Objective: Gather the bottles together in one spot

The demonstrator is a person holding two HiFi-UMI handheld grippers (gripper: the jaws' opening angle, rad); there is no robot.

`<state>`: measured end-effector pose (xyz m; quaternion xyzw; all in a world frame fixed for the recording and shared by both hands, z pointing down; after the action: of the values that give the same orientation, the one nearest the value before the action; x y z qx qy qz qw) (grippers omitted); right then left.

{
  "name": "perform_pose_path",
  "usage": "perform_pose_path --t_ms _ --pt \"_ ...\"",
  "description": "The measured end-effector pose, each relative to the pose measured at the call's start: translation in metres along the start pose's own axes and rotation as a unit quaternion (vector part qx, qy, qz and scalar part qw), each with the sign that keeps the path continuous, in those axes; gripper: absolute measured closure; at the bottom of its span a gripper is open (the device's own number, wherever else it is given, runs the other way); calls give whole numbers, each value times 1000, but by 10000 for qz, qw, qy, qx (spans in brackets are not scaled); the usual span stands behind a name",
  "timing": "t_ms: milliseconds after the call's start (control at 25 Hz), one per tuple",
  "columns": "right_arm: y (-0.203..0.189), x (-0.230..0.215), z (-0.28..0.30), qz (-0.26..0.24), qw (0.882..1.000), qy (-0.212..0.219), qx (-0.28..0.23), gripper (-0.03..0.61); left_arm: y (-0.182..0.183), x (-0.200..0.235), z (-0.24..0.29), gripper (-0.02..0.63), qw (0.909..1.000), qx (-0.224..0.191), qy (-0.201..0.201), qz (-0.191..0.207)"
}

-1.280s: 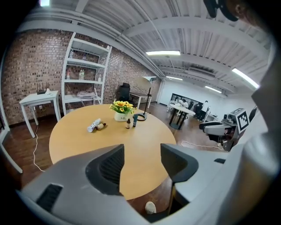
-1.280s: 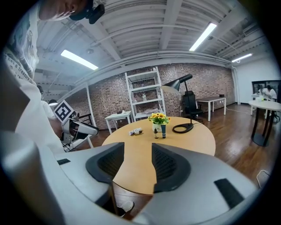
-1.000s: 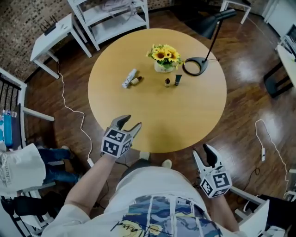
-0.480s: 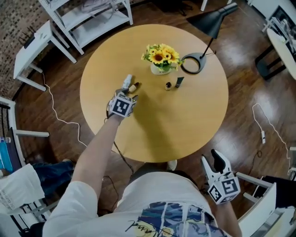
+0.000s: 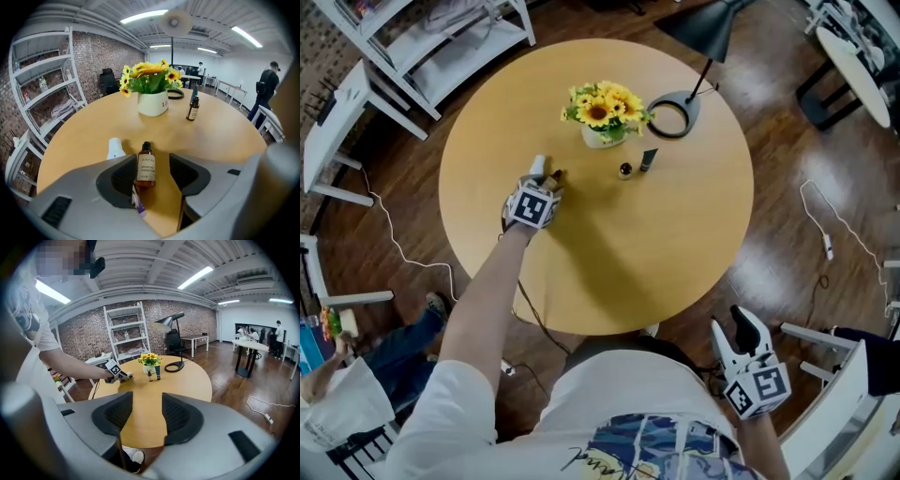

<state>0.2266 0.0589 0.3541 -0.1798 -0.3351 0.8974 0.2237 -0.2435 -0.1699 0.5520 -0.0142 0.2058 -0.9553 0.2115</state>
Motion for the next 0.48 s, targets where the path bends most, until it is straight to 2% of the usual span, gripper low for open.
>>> perform_pose_path --t_ms 160,240,360,480 --pt "1 0 4 55 10000 1 30 364 3 7 8 410 9998 123 129 134" --pt "2 1 7 65 10000 21 48 364 5 8 10 446 9993 222 161 271" --pt "3 2 12 50 9999 61 64 364 6 5 12 447 9970 460 208 594" --pt "5 2 13 41 9999 85 83 364 7 3 14 456 9955 650 176 674"
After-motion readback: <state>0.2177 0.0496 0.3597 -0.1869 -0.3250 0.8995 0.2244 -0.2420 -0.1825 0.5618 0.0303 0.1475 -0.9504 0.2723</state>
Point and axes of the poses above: the fingertips, and each gripper's own axes: z forward along the fingers, x to its left, y out of its top, the point moved 10 cm from there along -z, backward along the fingers, and after that the axes turned 13 degrees about x, right-handed, at the moved point
